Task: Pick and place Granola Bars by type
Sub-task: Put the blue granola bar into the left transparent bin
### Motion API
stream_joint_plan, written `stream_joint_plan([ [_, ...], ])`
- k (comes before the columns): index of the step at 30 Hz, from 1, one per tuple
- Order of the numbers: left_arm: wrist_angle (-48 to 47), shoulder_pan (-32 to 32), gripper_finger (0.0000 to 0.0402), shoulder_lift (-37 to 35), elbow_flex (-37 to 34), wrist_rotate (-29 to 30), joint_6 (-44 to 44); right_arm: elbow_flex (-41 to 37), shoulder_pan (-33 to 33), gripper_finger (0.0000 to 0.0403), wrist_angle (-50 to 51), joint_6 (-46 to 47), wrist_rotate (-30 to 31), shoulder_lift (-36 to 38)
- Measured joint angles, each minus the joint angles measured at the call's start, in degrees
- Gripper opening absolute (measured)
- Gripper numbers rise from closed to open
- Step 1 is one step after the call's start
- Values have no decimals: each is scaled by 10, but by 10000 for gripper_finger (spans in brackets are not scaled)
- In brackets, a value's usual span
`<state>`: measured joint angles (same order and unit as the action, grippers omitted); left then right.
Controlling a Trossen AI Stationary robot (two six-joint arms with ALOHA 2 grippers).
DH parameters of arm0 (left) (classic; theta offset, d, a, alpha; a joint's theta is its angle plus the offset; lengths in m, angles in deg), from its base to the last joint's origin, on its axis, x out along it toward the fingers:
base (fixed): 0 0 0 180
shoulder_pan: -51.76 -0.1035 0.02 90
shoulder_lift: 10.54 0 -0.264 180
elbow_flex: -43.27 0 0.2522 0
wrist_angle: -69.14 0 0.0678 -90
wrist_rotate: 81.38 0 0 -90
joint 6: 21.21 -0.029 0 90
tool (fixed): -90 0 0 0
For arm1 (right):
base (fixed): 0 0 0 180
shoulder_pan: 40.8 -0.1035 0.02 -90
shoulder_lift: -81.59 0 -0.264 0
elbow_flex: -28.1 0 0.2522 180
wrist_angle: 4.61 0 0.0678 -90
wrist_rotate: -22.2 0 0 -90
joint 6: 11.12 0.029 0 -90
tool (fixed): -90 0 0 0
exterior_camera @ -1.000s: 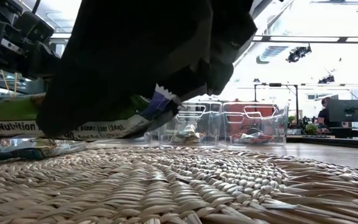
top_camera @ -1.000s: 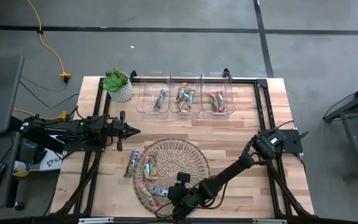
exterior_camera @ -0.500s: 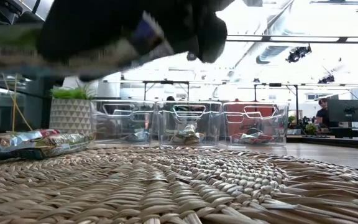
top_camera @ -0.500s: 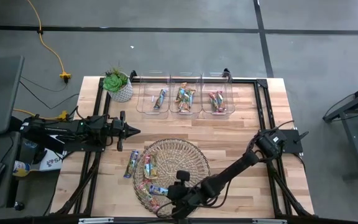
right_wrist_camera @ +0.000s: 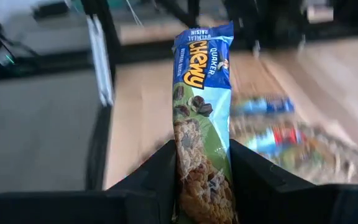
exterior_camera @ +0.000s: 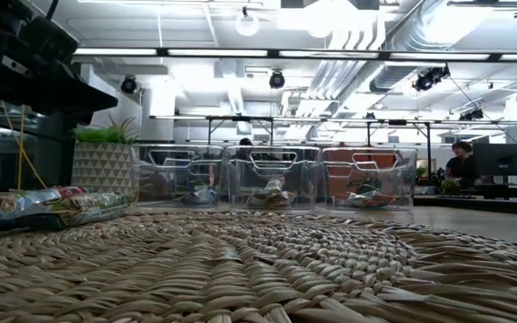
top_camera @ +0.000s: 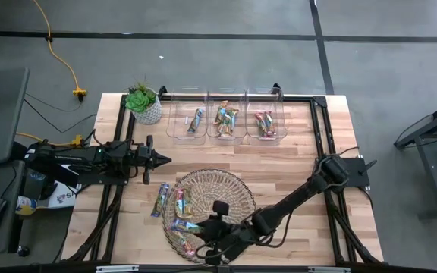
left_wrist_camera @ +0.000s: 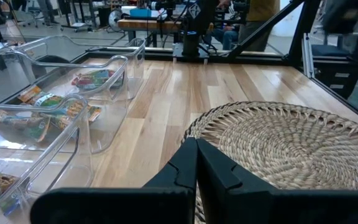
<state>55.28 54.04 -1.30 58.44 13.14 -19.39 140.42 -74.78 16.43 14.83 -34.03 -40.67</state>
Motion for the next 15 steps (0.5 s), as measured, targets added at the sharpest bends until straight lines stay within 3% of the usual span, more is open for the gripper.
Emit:
stream_joint_plan([
  [15,0,0,1,0,0,0,0,0,0,116,-180,-154,5,87],
])
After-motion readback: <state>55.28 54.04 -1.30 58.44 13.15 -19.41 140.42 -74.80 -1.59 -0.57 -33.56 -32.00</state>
